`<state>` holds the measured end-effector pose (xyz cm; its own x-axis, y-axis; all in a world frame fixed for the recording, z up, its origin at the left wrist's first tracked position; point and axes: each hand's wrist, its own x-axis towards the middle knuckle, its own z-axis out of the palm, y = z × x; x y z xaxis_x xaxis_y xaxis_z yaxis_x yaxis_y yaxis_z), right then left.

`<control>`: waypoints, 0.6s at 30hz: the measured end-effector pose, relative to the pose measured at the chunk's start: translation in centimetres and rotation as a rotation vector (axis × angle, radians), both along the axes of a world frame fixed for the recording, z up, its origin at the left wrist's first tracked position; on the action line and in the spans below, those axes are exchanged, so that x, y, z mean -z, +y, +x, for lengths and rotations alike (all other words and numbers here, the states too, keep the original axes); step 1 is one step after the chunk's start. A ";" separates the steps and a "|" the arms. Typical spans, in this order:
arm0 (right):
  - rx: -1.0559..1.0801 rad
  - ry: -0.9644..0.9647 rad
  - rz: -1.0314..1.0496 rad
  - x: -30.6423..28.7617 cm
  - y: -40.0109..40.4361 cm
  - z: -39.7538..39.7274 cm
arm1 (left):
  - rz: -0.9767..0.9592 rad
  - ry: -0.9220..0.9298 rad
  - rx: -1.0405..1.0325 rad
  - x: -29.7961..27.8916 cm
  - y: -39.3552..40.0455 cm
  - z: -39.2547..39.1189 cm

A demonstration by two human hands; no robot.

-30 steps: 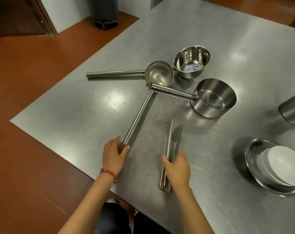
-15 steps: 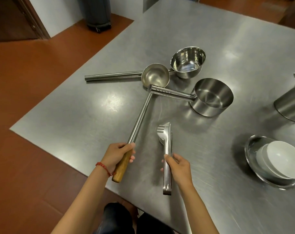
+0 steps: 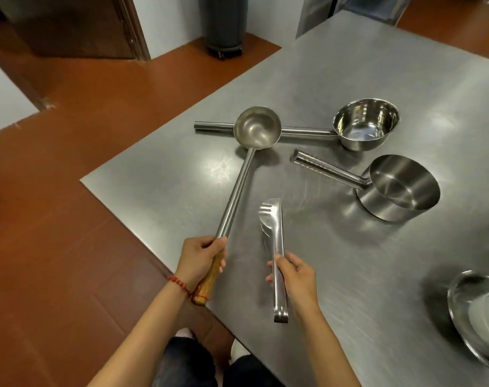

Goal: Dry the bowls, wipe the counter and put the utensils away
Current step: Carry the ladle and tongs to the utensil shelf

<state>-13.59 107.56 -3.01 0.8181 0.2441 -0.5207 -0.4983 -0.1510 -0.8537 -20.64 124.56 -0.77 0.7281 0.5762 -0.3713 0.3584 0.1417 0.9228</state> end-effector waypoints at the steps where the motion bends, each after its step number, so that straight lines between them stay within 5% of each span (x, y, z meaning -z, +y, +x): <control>1: -0.014 -0.004 -0.002 -0.1 0.5 -0.1 | 0.001 -0.006 -0.026 -0.1 0.6 -0.4; 10: -0.161 -0.052 0.047 -1.8 10.3 -2.0 | 0.021 -0.122 -0.230 -1.7 9.0 -5.1; 18: -0.327 -0.097 0.061 -2.8 28.2 -7.4 | 0.049 -0.164 -0.404 -1.5 24.7 -14.0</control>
<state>-20.95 135.80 -0.18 0.7362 0.5301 -0.4206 -0.3481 -0.2364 -0.9072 -34.67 149.29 0.71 0.4880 0.8406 -0.2349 0.1317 0.1952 0.9719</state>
